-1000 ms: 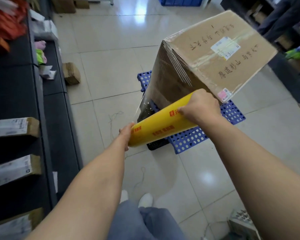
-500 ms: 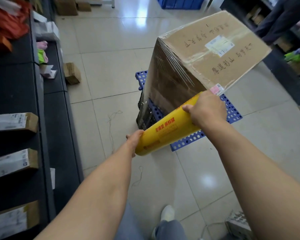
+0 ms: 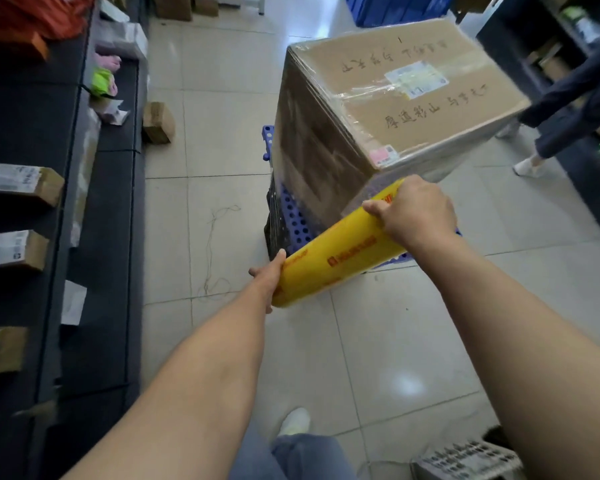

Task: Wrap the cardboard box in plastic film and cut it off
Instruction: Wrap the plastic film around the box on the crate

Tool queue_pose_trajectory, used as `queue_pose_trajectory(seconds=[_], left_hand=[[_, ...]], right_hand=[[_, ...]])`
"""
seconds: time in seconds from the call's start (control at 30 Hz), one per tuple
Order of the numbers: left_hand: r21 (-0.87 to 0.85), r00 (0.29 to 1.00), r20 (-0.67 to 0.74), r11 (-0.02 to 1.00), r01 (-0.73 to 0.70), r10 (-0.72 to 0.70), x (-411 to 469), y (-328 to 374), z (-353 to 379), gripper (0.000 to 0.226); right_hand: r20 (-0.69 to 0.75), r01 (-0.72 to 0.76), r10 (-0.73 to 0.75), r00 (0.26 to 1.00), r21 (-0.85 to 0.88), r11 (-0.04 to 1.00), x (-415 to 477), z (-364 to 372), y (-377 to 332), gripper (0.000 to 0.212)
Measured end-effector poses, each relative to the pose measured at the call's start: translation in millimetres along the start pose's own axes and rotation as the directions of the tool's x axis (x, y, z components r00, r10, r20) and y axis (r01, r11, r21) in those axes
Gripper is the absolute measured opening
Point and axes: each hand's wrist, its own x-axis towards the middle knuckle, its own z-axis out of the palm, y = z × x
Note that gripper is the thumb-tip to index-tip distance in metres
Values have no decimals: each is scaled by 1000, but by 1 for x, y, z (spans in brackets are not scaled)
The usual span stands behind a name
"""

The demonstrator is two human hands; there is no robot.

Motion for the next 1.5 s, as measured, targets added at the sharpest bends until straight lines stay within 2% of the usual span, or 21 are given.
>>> queue_pose_trajectory(seconds=[0.13,0.3,0.43,0.6,0.7,0.77,0.87,0.93,0.97,1.07,1.1,1.17,1.27,1.33,1.5], left_hand=[[-72,999,-2,996,43,-43,-7,-13,19,71],[-72,999,3,996,44,-44,-7,-14,41,86],[-26,995,82,998,57,-55,1,-19,64,81],[0,985,168,999,48,-47,-2,-18,82,53],[-13,985,163,998,59,-56,-7,-15,93,33],[-33,991,123,998,54,-50,-9,-18,104,25],[-91,994,99,994,57,-48,-15,-24,130,38],[-134,997,60,990,49,-41,-11,-27,151,65],[-171,998,41,984,44,-37,-13,-28,160,67],[-309,998,60,951,16,3,-12,-32,184,34],[-345,999,53,939,11,8,-10,-33,193,30],[-359,998,67,933,26,-2,-13,-37,204,29],[-379,999,44,925,29,-14,-8,-45,216,54],[-398,999,36,917,38,-26,-1,-44,221,63],[-414,998,59,909,39,-16,-5,-37,232,35]], right_hand=[[38,53,-52,998,-21,998,4,-5,20,55],[45,49,-47,998,-53,997,17,-12,31,56],[76,44,-39,996,-66,997,26,-19,38,59],[143,121,-107,984,-97,988,32,-26,52,21],[126,121,-109,986,-97,988,42,-32,64,42],[137,142,-129,982,-90,986,47,-37,72,47],[211,241,-216,953,-98,966,55,-46,89,41],[231,331,-296,927,-129,935,63,-51,104,33],[220,367,-332,917,-143,919,68,-53,111,29],[156,460,-439,885,-140,877,82,-55,125,33],[145,495,-476,867,-139,858,86,-55,127,32],[168,551,-529,832,-132,824,90,-56,128,29],[257,578,-531,807,-167,798,97,-60,129,29],[254,560,-509,822,-201,804,102,-59,133,24],[190,538,-506,842,-220,813,109,-57,137,23]])
